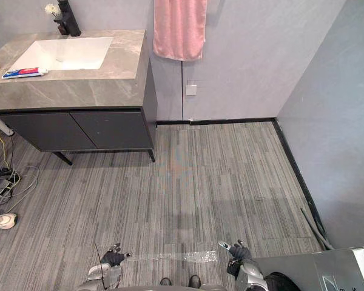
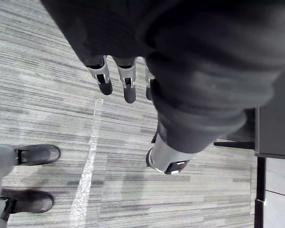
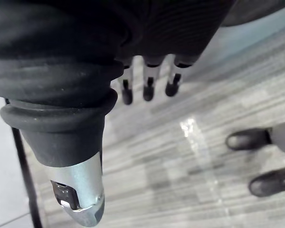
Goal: Organize washtable
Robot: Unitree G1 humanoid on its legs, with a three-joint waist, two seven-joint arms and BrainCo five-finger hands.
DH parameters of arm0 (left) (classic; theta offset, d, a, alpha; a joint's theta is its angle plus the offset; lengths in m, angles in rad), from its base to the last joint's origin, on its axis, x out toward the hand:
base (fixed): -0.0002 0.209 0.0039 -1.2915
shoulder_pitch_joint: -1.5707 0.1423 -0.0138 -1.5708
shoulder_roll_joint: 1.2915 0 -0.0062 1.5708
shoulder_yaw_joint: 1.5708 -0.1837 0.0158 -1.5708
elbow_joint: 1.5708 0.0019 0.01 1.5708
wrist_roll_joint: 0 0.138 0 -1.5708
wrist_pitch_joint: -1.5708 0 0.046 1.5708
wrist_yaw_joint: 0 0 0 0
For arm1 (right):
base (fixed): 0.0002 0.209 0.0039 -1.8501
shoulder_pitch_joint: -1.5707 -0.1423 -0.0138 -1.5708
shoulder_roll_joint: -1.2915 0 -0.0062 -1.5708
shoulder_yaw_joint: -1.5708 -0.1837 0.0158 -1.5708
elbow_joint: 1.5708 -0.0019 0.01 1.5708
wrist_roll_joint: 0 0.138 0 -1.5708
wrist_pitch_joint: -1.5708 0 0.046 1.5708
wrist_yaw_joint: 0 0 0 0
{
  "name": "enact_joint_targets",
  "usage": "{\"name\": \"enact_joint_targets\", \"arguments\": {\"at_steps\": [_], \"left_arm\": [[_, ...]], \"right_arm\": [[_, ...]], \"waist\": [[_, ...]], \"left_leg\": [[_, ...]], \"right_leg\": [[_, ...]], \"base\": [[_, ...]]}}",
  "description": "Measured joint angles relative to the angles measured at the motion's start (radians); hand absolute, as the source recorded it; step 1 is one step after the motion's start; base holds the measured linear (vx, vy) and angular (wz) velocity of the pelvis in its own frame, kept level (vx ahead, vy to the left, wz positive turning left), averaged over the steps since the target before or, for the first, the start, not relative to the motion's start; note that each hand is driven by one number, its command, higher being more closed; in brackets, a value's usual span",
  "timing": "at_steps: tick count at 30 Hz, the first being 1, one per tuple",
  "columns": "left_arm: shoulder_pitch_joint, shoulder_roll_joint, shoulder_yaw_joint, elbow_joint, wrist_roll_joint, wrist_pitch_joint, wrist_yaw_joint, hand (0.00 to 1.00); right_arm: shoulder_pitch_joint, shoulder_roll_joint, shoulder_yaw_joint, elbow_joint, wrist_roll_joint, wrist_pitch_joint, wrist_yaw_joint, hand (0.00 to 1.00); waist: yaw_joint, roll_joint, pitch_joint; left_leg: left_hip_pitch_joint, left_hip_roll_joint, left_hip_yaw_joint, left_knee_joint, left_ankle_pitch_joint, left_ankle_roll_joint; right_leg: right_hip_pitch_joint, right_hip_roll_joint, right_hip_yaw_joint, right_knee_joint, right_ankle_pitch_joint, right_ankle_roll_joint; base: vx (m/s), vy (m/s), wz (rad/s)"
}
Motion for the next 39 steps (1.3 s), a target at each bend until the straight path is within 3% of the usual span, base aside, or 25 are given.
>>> {"name": "enact_joint_targets", "arguments": {"at_steps": [14,20,23,26,27,28,30,32,34,35,36,37,38,39], "left_arm": [[0.046,-0.011,0.002,0.004,0.004,0.000,0.001,0.00],[0.038,-0.012,0.000,0.006,0.000,0.000,0.003,0.00],[0.046,-0.012,0.004,0.013,-0.016,0.000,0.004,0.00],[0.046,-0.007,0.022,0.009,-0.049,-0.001,0.003,0.00],[0.043,-0.002,0.042,0.000,-0.065,-0.004,0.004,0.00],[0.046,-0.003,0.054,-0.001,-0.089,-0.010,0.005,0.00],[0.045,-0.016,0.062,-0.001,-0.110,-0.014,0.004,0.00],[0.045,-0.023,0.071,-0.013,-0.121,-0.021,0.002,0.00],[0.051,-0.025,0.074,-0.020,-0.121,-0.023,0.002,0.00],[0.054,-0.028,0.083,-0.021,-0.121,-0.023,0.002,0.00],[0.056,-0.030,0.086,-0.021,-0.121,-0.023,0.003,0.00],[0.056,-0.031,0.091,-0.020,-0.124,-0.022,0.002,0.00],[0.057,-0.026,0.100,-0.021,-0.128,-0.022,0.003,0.00],[0.057,-0.025,0.111,-0.021,-0.128,-0.022,0.002,0.00]], "right_arm": [[0.031,0.035,-0.010,0.028,-0.004,0.000,0.003,0.00],[0.032,0.033,-0.001,0.026,0.020,-0.001,0.001,0.00],[0.051,0.024,0.000,0.022,0.027,-0.002,0.002,0.00],[0.064,0.023,0.003,0.022,0.028,-0.003,0.003,0.00],[0.068,0.021,0.004,0.022,0.028,-0.003,0.003,0.00],[0.074,0.012,0.005,0.023,0.028,-0.003,0.002,0.00],[0.085,-0.016,0.006,0.027,0.029,-0.002,0.000,0.00],[0.083,-0.035,0.006,0.028,0.029,-0.001,0.001,0.00],[0.080,-0.042,0.014,0.028,0.029,-0.001,0.001,0.00],[0.078,-0.049,0.023,0.028,0.030,-0.001,0.001,0.00],[0.078,-0.053,0.024,0.028,0.029,0.000,0.001,0.00],[0.078,-0.053,0.024,0.029,0.029,0.000,0.001,0.00],[0.075,-0.050,0.025,0.029,0.028,0.002,0.001,0.00],[0.071,-0.045,0.025,0.029,0.028,0.002,0.003,0.00]], "waist": [[0.000,-0.002,-0.002],[-0.002,-0.004,-0.005],[-0.002,-0.004,-0.004],[0.001,-0.028,0.009],[0.003,-0.038,0.026],[0.005,-0.040,0.039],[0.006,-0.012,0.046],[0.020,-0.005,0.048],[0.033,0.001,0.051],[0.033,0.016,0.054],[0.033,0.027,0.055],[0.034,0.040,0.057],[0.042,0.030,0.054],[0.052,0.026,0.050]], "left_leg": [[0.025,-0.008,-0.008,0.019,-0.006,-0.009],[-0.029,-0.008,-0.008,0.036,-0.003,-0.004],[-0.031,-0.005,-0.009,0.051,-0.003,-0.004],[-0.148,0.016,0.011,0.327,-0.092,-0.040],[-0.235,0.039,0.035,0.532,-0.117,-0.036],[-0.276,0.062,0.035,0.630,-0.131,-0.028],[-0.339,0.100,0.021,0.673,-0.136,-0.029],[-0.384,0.103,0.004,0.593,-0.128,-0.040],[-0.413,0.114,-0.032,0.431,-0.086,-0.085],[-0.416,0.132,-0.058,0.278,-0.042,-0.131],[-0.423,0.142,-0.065,0.240,-0.031,-0.143],[-0.439,0.171,-0.062,0.248,0.025,-0.134],[-0.442,0.161,-0.056,0.286,0.093,-0.093],[-0.449,0.152,-0.053,0.310,0.107,-0.074]], "right_leg": [[0.031,-0.012,-0.006,0.010,-0.001,0.000],[-0.015,-0.013,-0.005,0.010,-0.001,-0.001],[-0.026,-0.011,-0.009,0.048,-0.025,-0.035],[-0.051,-0.033,-0.013,0.132,-0.086,-0.061],[-0.041,-0.041,-0.006,0.166,-0.102,-0.075],[-0.029,-0.038,-0.004,0.181,-0.119,-0.087],[0.007,-0.033,0.006,0.196,-0.144,-0.092],[0.015,-0.040,0.048,0.205,-0.161,-0.091],[0.019,-0.045,0.093,0.210,-0.179,-0.090],[0.034,-0.037,0.131,0.205,-0.195,-0.080],[0.040,-0.031,0.144,0.201,-0.203,-0.074],[0.066,-0.026,0.175,0.190,-0.218,-0.061],[0.085,-0.044,0.214,0.180,-0.239,-0.050],[0.085,-0.059,0.237,0.177,-0.248,-0.039]], "base": [[-0.04,-0.005,0.02],[-0.10,-0.030,-0.01],[-0.06,-0.051,0.07],[-0.04,-0.087,0.09],[-0.03,-0.111,-0.06],[-0.02,-0.102,-0.10],[0.03,0.008,-0.20],[0.09,0.083,-0.53],[0.20,0.140,-0.71],[0.25,0.186,-0.64],[0.34,0.290,-0.78],[0.38,0.307,-0.73],[0.43,0.326,-0.78],[0.47,0.325,-0.95]]}}
